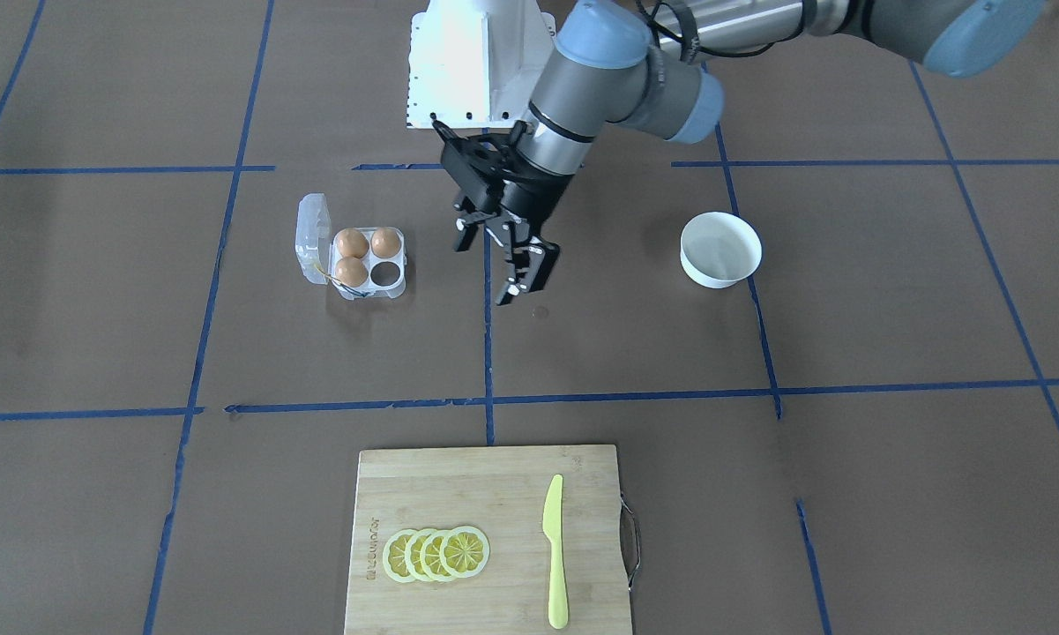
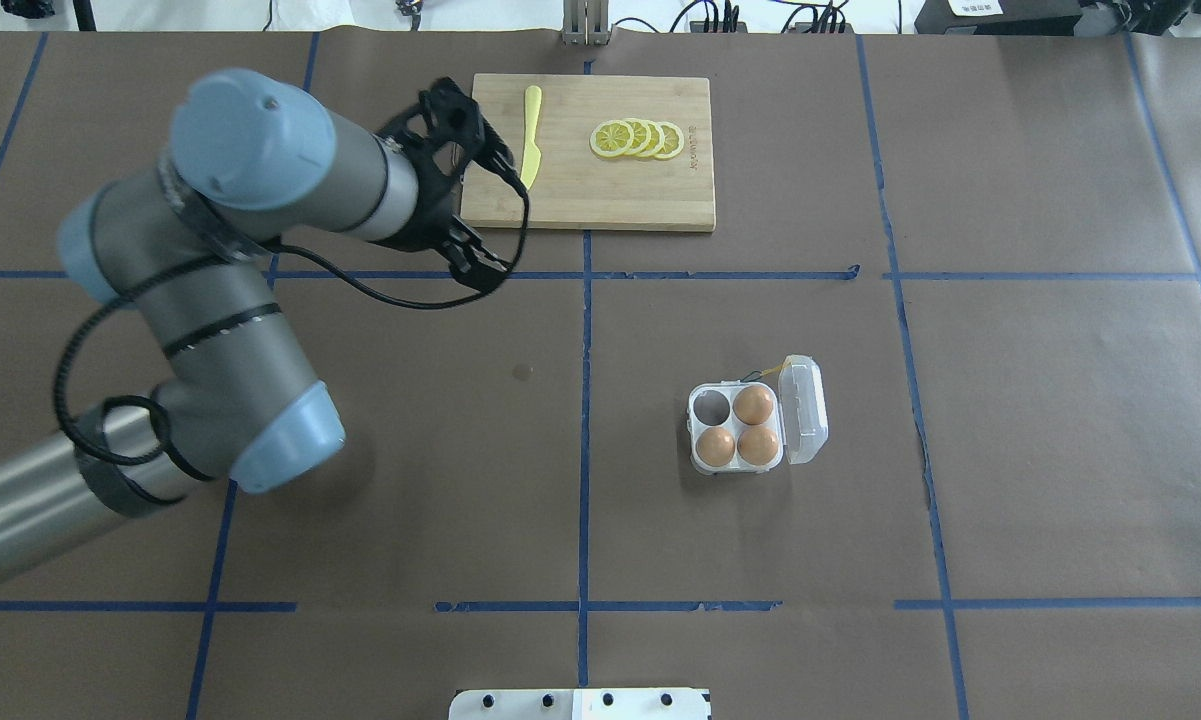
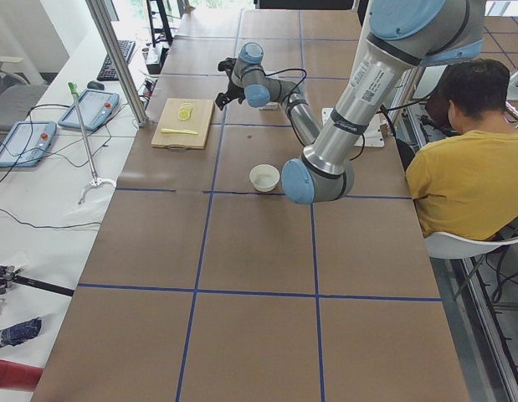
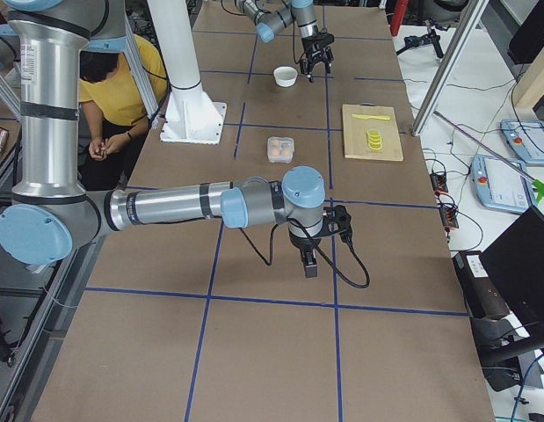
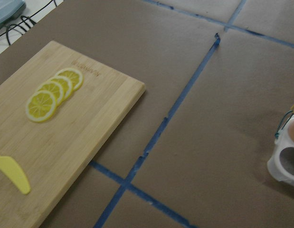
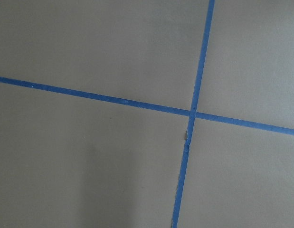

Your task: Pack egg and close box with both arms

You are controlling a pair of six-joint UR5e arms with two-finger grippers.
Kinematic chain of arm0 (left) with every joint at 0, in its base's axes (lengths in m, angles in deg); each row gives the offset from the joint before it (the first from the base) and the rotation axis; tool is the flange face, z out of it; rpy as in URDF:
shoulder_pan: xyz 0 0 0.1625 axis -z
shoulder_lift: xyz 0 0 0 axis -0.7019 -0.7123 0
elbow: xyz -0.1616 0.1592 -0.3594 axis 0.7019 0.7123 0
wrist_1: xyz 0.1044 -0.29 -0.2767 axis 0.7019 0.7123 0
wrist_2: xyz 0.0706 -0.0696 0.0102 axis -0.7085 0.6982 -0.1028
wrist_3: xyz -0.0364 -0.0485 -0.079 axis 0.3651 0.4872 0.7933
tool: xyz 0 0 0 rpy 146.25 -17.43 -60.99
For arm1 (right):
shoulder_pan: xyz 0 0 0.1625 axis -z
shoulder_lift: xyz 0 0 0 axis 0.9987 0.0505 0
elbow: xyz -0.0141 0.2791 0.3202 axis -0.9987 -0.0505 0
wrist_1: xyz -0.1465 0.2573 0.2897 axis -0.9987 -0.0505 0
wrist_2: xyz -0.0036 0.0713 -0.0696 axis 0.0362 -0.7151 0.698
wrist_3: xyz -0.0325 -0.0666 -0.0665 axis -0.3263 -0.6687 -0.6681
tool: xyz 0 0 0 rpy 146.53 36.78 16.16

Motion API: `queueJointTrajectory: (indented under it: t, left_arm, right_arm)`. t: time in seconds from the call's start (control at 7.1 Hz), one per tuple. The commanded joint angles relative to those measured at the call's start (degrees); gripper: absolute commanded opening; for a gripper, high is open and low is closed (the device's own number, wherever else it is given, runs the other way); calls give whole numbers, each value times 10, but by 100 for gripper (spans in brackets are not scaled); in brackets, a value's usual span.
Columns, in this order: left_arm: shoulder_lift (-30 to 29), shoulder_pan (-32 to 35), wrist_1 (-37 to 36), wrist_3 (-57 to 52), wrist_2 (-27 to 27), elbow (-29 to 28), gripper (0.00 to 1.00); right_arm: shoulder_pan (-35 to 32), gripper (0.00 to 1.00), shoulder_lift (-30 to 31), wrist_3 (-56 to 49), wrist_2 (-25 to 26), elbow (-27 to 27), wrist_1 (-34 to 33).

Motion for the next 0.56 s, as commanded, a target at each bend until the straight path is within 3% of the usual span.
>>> queueJointTrajectory:
  t: [0.0, 0.28, 0.42]
  left_arm:
    - [78, 141, -71, -5, 76, 46, 100]
    - [163, 257, -72, -5, 166, 33, 100]
    - [193, 319, -84, -4, 170, 6, 100]
  right_arm:
    - [0, 100, 1, 0, 0, -2, 0]
    - [0, 100, 6, -1, -2, -2, 0]
    - [0, 100, 10, -1, -5, -1, 0]
